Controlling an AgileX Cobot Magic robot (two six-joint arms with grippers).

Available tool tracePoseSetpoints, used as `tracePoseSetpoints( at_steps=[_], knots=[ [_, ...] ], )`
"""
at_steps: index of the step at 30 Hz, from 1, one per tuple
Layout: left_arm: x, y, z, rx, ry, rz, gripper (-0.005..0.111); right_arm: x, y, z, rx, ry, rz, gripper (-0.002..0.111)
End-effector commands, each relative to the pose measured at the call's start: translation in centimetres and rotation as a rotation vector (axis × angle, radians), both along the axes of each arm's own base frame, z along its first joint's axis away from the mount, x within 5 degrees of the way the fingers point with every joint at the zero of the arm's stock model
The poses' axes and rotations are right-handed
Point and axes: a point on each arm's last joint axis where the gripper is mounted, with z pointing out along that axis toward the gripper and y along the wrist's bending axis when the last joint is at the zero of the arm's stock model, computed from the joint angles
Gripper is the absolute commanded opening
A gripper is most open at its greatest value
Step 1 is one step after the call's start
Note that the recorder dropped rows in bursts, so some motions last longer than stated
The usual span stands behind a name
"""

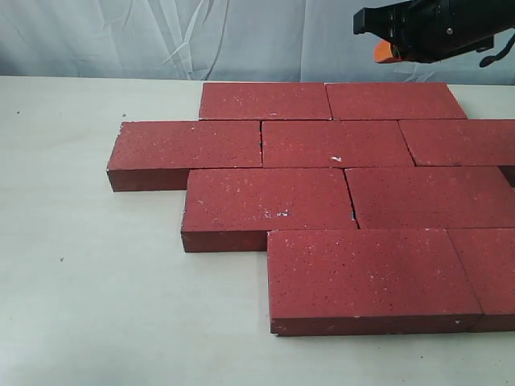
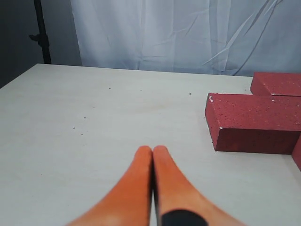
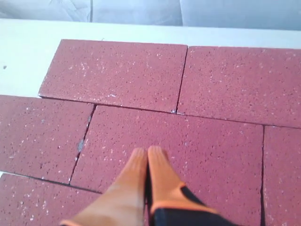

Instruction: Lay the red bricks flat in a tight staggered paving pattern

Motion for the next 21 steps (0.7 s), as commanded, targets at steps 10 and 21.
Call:
tracePoseSetpoints(
  at_steps=[10, 21],
  knots=[
    [0.0, 0.0, 0.0, -0.010, -0.010, 0.003, 0.000, -0.2, -0.3, 0.3, -0.026, 0.002, 0.010, -0.001],
    [0.0, 0.0, 0.0, -0.010, -0.010, 0.003, 0.000, -1.9, -3.6, 0.7, -0.100, 0.144, -0.003, -0.001]
  ],
)
